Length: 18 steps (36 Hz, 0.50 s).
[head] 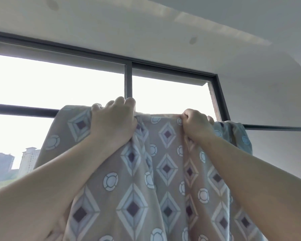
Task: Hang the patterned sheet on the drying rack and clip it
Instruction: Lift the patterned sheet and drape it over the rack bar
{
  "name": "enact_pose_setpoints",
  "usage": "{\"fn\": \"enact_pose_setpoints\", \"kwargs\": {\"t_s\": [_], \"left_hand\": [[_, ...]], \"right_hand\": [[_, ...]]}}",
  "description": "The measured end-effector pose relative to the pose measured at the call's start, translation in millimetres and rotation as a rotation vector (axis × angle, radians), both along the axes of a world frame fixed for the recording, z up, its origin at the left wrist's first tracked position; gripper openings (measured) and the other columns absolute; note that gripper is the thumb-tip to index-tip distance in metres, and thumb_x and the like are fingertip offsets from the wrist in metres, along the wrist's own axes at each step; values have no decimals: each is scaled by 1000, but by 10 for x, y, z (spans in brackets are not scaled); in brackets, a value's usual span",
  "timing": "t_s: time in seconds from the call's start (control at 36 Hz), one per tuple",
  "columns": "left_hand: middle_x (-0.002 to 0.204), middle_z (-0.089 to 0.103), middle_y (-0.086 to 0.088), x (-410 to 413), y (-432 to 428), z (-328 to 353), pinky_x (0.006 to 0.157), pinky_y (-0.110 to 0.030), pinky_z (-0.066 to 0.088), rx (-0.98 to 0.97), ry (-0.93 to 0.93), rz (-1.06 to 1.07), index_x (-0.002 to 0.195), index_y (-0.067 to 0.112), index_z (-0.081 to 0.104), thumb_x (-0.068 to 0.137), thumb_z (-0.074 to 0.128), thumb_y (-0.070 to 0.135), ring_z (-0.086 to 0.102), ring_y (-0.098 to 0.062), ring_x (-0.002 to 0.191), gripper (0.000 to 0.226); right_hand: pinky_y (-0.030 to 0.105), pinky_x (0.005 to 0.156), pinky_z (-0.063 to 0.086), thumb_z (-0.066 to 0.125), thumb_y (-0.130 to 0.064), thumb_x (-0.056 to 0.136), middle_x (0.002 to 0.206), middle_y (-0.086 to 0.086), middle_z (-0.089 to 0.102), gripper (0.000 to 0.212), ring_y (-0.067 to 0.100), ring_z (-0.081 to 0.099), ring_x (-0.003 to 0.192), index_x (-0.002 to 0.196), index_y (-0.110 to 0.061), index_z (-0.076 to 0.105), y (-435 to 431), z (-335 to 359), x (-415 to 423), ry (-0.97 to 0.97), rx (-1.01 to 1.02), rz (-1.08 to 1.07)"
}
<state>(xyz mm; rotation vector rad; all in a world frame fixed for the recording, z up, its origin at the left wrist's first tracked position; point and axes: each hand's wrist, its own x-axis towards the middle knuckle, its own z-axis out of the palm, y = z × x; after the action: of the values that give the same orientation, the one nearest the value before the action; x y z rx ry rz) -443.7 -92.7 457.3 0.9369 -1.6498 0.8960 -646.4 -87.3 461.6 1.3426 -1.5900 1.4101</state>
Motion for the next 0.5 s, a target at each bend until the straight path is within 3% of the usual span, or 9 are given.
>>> {"fn": "enact_pose_setpoints", "kwargs": {"t_s": [0.11, 0.19, 0.28, 0.36, 0.5], "left_hand": [[95, 50, 1, -28, 13, 48, 98, -48, 29, 44, 61, -50, 103, 14, 47, 93, 36, 19, 46, -21, 86, 15], [102, 55, -1, -24, -7, 34, 97, -47, 29, 24, 78, -40, 103, 14, 47, 95, 36, 17, 52, -25, 95, 15], [99, 55, 0, 29, -29, 24, 95, -45, 31, 8, 89, -59, 93, 16, 42, 95, 38, 18, 53, -25, 91, 5], [90, 53, 2, 80, -15, 83, 91, -44, 33, 21, 106, -103, 92, 16, 42, 94, 38, 18, 50, -23, 84, 4], [85, 52, -5, 351, -38, 279, 69, -35, 34, 70, 275, -162, 93, 13, 47, 93, 41, 17, 46, -26, 78, 7]], "right_hand": [[42, 102, 28, 36, -16, 93, 102, -1, 59, 24, 22, 46, 110, 104, -19, 56, -12, -3, 286, 99, -75, 40], [36, 86, 38, 38, -27, 97, 83, -5, 57, 23, 19, 51, 89, 93, -16, 58, -93, -40, 531, 204, -12, 303], [28, 71, 41, 45, -20, 96, 79, 2, 63, 23, 20, 57, 79, 91, -7, 64, -110, -38, 546, 103, -61, 443], [26, 64, 38, 45, -18, 95, 73, -4, 57, 18, 15, 51, 74, 85, -14, 59, -138, -9, 523, 116, -92, 382], [32, 72, 36, 39, -15, 95, 78, 0, 53, 17, 22, 49, 82, 82, -15, 49, -189, 18, 222, 18, -95, 168]]}}
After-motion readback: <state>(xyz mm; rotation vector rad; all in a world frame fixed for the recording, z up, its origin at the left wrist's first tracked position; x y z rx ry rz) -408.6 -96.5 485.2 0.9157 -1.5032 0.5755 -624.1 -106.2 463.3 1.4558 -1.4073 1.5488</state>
